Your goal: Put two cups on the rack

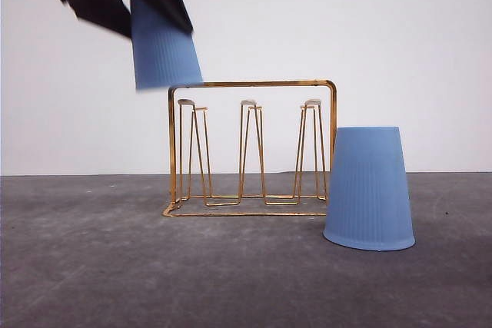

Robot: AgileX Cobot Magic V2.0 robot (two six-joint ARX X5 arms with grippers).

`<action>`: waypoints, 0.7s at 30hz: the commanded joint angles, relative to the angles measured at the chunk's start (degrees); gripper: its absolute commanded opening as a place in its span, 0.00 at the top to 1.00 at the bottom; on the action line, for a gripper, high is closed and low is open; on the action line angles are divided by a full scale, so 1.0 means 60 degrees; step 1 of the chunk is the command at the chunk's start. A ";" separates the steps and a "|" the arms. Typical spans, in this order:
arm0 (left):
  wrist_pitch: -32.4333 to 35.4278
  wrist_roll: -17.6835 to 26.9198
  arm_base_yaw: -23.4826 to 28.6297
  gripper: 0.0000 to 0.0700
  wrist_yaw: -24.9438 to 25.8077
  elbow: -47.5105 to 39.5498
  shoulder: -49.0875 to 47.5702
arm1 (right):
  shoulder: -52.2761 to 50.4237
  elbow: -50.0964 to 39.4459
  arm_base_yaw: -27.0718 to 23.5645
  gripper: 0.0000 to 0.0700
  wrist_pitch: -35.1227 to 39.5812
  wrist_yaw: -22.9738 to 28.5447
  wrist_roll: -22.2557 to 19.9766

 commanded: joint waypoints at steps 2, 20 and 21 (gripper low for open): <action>0.0047 -0.0040 -0.0105 0.50 0.0007 0.0178 0.0660 | 0.0022 0.0127 0.0029 0.34 0.0102 0.0037 -0.0135; -0.2126 -0.0040 -0.0219 0.17 0.0016 0.1038 0.1904 | 0.0022 0.0127 0.0029 0.34 0.0094 0.0026 -0.0083; -0.2783 -0.0039 -0.0217 0.19 0.0054 0.1333 0.1840 | 0.0022 0.0127 0.0029 0.34 0.0090 0.0008 -0.0048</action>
